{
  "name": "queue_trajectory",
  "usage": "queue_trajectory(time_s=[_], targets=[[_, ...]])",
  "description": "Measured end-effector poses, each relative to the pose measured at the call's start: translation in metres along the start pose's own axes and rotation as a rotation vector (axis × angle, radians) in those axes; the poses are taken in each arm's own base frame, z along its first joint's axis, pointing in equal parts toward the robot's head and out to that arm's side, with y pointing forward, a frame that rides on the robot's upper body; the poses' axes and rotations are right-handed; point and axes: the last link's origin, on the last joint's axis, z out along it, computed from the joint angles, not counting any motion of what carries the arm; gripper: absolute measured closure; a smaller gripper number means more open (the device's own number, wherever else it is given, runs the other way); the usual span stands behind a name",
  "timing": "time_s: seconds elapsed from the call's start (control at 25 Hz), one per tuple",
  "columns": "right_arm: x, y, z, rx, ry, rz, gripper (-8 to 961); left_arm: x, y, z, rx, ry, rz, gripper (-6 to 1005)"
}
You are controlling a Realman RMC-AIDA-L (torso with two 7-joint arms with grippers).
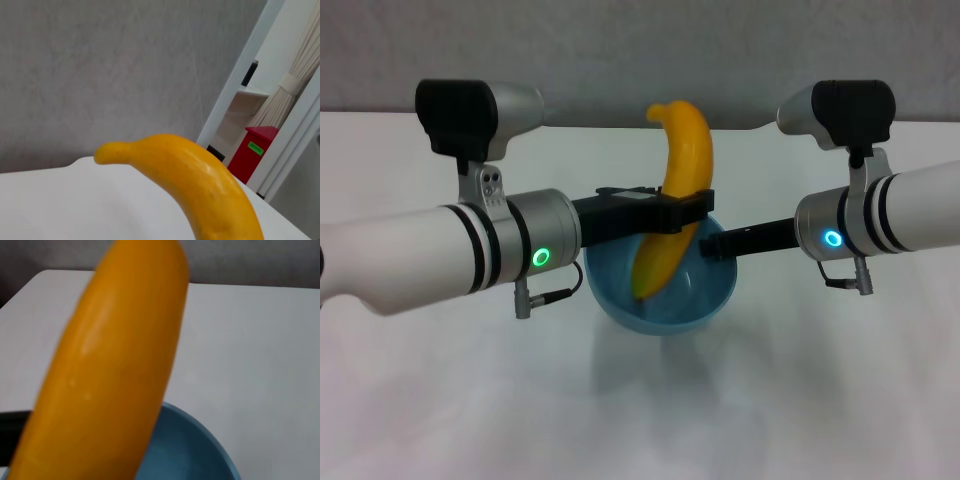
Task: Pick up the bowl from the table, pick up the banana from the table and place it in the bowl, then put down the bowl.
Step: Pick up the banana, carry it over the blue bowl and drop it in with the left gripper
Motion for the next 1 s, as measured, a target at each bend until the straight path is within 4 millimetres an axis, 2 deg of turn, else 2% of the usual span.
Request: queue_trajectory(time_s=[0.64, 1.0], targets=[[0.0, 0.004, 0.0, -0.013, 0.013, -0.016, 927, -0.023, -0.023, 0.0, 0.015, 0.001, -0.064, 509], [0.001, 0.002, -0.001, -0.009, 0.009, -0.016, 927, -0.028, -0.025, 0.004, 0.007, -0.012, -0.058, 508]])
